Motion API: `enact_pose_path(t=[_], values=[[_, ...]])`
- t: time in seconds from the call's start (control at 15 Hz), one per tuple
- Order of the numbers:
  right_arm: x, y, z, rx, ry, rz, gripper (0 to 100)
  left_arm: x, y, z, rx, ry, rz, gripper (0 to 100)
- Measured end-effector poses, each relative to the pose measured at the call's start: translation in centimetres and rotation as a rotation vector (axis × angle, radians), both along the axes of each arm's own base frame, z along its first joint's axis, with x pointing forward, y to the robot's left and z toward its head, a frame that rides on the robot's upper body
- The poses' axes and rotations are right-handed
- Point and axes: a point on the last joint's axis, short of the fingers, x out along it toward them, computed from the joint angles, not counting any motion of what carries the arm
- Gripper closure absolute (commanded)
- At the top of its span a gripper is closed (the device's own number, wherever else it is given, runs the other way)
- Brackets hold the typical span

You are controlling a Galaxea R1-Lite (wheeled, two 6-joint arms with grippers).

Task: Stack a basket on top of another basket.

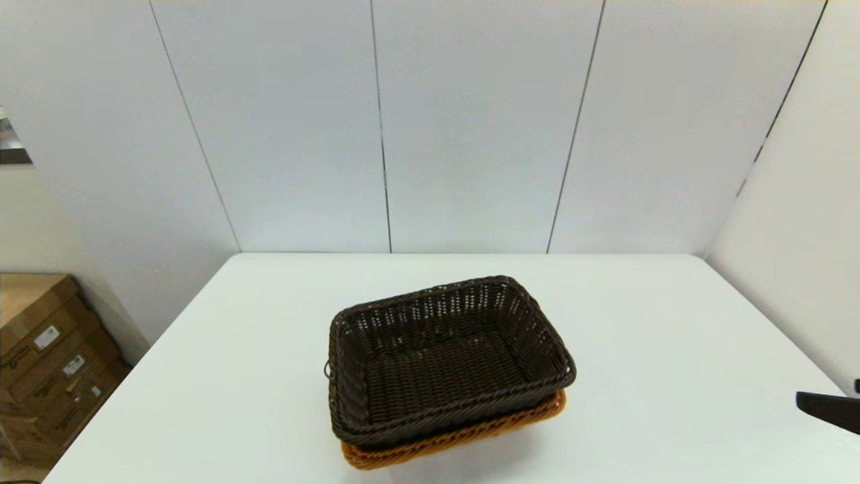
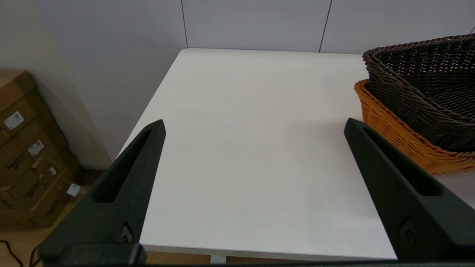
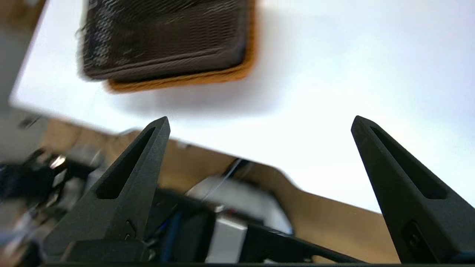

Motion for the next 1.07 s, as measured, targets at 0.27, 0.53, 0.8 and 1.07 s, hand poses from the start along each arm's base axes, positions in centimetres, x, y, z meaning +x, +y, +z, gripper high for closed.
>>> enact_pose_path(t=[0.27,0.53,0.8,1.07], values=[[-3.5,-1.4,-1.4,-0.076,-0.110,-0.172,0,0.0,0.0,0.0,0.000,0.000,0.000,0],[-5.8,-2.4,-2.3,-0.140,-0.189,-0.329,0,0.0,0.0,0.0,0.000,0.000,0.001,0],[-8.0,-2.9,-3.5,-0.178,-0.237,-0.428,0,0.0,0.0,0.0,-0.001,0.000,0.001,0],[-10.0,-2.9,-5.0,-0.221,-0.289,-0.486,0,0.0,0.0,0.0,-0.004,0.000,0.004,0]])
